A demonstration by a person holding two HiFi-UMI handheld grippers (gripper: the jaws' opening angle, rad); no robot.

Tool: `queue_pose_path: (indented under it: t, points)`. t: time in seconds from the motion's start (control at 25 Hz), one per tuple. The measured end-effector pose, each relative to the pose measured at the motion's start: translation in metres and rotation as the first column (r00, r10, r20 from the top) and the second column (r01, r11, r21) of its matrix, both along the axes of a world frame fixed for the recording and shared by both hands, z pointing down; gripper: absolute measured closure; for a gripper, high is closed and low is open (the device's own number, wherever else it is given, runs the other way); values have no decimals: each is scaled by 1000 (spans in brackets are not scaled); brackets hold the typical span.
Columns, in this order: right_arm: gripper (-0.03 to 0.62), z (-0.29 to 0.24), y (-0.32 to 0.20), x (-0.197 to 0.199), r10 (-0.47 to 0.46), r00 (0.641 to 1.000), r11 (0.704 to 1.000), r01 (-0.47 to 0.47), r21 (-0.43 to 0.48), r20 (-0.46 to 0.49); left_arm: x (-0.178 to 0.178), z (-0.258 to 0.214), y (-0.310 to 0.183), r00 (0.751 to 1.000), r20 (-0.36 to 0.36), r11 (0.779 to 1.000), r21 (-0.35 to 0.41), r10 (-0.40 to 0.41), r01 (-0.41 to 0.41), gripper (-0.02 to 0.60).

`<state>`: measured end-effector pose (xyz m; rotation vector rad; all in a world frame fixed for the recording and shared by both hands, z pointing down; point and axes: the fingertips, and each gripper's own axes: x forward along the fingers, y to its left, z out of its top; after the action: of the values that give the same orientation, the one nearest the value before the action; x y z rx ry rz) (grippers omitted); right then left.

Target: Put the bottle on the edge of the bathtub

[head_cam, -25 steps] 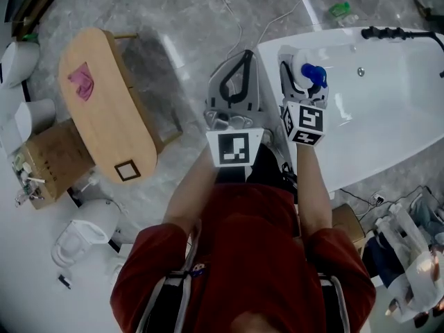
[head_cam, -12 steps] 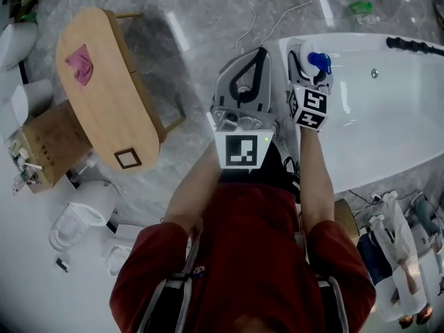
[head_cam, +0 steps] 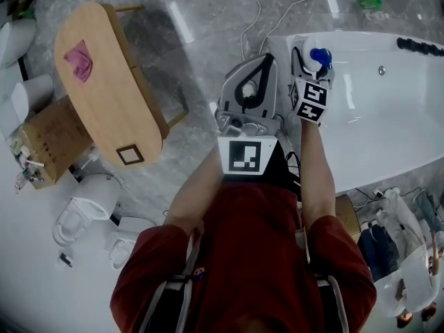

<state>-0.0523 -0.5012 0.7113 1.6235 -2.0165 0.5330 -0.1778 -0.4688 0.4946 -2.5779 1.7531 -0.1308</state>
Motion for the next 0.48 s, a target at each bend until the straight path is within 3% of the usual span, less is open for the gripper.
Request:
queue_pose_path:
  t: [0.48]
  points:
    - [324, 9, 5, -1, -3, 1000, 999, 3, 48, -10, 3, 12, 6, 1000, 14, 1000, -28, 10, -9, 565]
